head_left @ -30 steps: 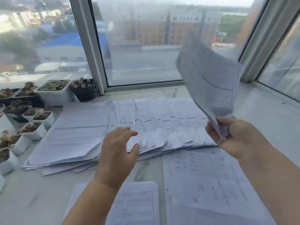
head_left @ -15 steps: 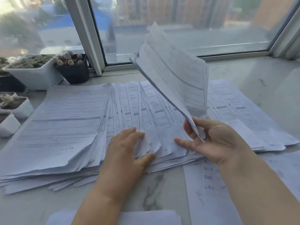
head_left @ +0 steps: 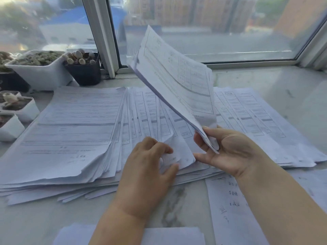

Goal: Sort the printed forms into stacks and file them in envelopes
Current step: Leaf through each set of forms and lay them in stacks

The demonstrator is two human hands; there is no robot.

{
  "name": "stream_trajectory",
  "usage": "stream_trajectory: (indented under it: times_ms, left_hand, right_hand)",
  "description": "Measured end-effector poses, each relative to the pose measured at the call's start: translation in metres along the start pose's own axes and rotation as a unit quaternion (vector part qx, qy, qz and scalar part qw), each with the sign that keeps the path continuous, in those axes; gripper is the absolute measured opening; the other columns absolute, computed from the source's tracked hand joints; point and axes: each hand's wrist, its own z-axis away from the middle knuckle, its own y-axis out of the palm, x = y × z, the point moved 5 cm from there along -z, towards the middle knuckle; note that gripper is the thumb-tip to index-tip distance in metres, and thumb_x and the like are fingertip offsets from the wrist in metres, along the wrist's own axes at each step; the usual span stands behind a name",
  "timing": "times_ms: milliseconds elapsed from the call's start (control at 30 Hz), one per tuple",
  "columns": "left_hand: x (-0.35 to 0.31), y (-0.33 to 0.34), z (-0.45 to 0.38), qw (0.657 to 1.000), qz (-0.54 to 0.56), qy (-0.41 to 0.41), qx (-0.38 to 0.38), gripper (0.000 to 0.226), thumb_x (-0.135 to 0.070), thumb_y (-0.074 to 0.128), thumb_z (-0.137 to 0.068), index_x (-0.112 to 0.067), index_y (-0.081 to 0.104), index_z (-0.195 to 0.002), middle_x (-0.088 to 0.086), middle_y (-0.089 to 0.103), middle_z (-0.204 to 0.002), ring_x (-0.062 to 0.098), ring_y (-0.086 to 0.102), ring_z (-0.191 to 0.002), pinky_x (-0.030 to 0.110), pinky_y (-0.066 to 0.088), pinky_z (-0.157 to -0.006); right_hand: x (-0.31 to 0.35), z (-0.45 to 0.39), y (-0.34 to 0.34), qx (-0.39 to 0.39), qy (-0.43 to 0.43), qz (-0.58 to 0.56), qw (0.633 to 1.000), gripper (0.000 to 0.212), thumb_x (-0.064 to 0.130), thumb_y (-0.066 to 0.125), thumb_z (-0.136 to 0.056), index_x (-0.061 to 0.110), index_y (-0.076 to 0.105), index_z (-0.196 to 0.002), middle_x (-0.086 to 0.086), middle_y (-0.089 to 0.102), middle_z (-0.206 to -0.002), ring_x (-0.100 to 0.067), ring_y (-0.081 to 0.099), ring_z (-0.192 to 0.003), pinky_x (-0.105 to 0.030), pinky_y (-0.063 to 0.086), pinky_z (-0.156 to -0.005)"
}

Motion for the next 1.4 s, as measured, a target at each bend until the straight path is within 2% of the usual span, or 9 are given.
stream_trajectory:
  times_ms: [133,233,367,467,667,867,1033,1167,1400]
  left_hand:
    - [-0.003,0.007,-0.001,0.999,-0.036,0.018,0.031,0.036,-0.049,0.072,-0.07,-0.031,0.058,-0.097,-0.016,0.045,-0.097,0.007,0.039,-0.099,0.019,0.031,-0.083]
    - [-0.003,0.008,-0.001,0.999,-0.022,0.024,0.019,0.031,-0.049,0.072,-0.072,-0.031,0.059,-0.094,-0.016,0.045,-0.095,0.006,0.04,-0.096,0.018,0.032,-0.079]
    - [-0.01,0.003,-0.001,0.998,0.015,0.046,-0.026,0.005,-0.03,0.069,-0.085,-0.025,0.067,-0.086,-0.01,0.05,-0.083,0.009,0.05,-0.08,0.021,0.038,-0.067]
    - [-0.007,0.002,-0.003,0.996,0.062,0.013,-0.056,0.013,-0.015,0.069,-0.084,-0.022,0.068,-0.074,-0.009,0.054,-0.076,0.008,0.054,-0.071,0.017,0.039,-0.061]
    - [0.004,0.003,-0.004,0.985,0.126,-0.067,-0.1,0.031,-0.011,0.078,-0.071,-0.03,0.059,-0.054,-0.011,0.058,-0.062,-0.003,0.056,-0.065,0.002,0.036,-0.059]
    - [0.011,0.006,-0.005,0.965,0.214,-0.108,-0.103,0.032,-0.019,0.078,-0.073,-0.017,0.049,-0.06,-0.01,0.043,-0.049,0.004,0.036,-0.048,0.015,0.03,-0.049]
    - [0.007,0.0,-0.005,0.955,0.259,-0.107,-0.098,0.049,-0.03,0.065,-0.088,-0.002,0.039,-0.057,0.017,0.034,-0.049,0.016,0.03,-0.047,0.032,0.029,-0.049]
    - [0.005,-0.002,-0.005,0.948,0.281,-0.107,-0.105,0.053,-0.031,0.057,-0.092,0.001,0.033,-0.057,0.023,0.032,-0.051,0.019,0.028,-0.048,0.04,0.026,-0.048]
    - [0.01,0.001,-0.004,0.949,0.277,-0.124,-0.089,0.013,-0.009,0.069,-0.083,-0.016,0.071,-0.071,-0.005,0.069,-0.065,0.003,0.059,-0.057,0.009,0.042,-0.055]
  right_hand:
    - [-0.002,-0.002,0.003,0.009,-0.009,0.01,1.0,0.015,-0.004,0.052,-0.091,0.005,0.062,-0.096,-0.012,0.072,-0.078,-0.023,0.071,-0.061,-0.054,0.056,-0.057]
    - [-0.004,-0.003,0.003,0.004,-0.013,0.018,1.0,0.019,-0.003,0.052,-0.092,0.007,0.064,-0.104,-0.011,0.074,-0.083,-0.022,0.071,-0.062,-0.046,0.057,-0.055]
    - [-0.005,-0.004,0.002,0.0,-0.031,0.055,0.998,0.027,0.001,0.056,-0.091,0.009,0.064,-0.116,-0.012,0.072,-0.109,-0.029,0.072,-0.087,-0.059,0.056,-0.079]
    - [-0.004,-0.003,0.0,-0.015,-0.048,0.088,0.995,0.028,0.005,0.056,-0.092,0.012,0.064,-0.118,-0.009,0.071,-0.115,-0.031,0.068,-0.106,-0.054,0.055,-0.084]
    - [-0.005,-0.007,-0.003,-0.015,-0.072,0.092,0.993,0.022,0.004,0.051,-0.095,0.018,0.067,-0.1,-0.005,0.075,-0.099,-0.024,0.069,-0.082,-0.038,0.055,-0.067]
    - [-0.004,-0.006,-0.008,-0.033,-0.069,0.064,0.995,0.023,0.004,0.052,-0.094,0.017,0.068,-0.104,-0.006,0.075,-0.102,-0.025,0.072,-0.084,-0.048,0.055,-0.075]
    - [0.0,-0.005,-0.01,-0.06,-0.051,0.035,0.996,0.026,0.005,0.053,-0.095,0.015,0.066,-0.116,-0.007,0.073,-0.111,-0.03,0.069,-0.1,-0.054,0.057,-0.074]
    - [0.001,-0.006,-0.01,-0.043,-0.043,-0.005,0.998,0.023,0.001,0.05,-0.095,0.011,0.066,-0.108,-0.011,0.074,-0.105,-0.03,0.073,-0.089,-0.063,0.054,-0.076]
    - [0.0,-0.008,-0.009,-0.022,-0.035,-0.015,0.999,0.024,0.0,0.046,-0.096,0.009,0.065,-0.108,-0.013,0.075,-0.1,-0.033,0.073,-0.082,-0.063,0.055,-0.061]
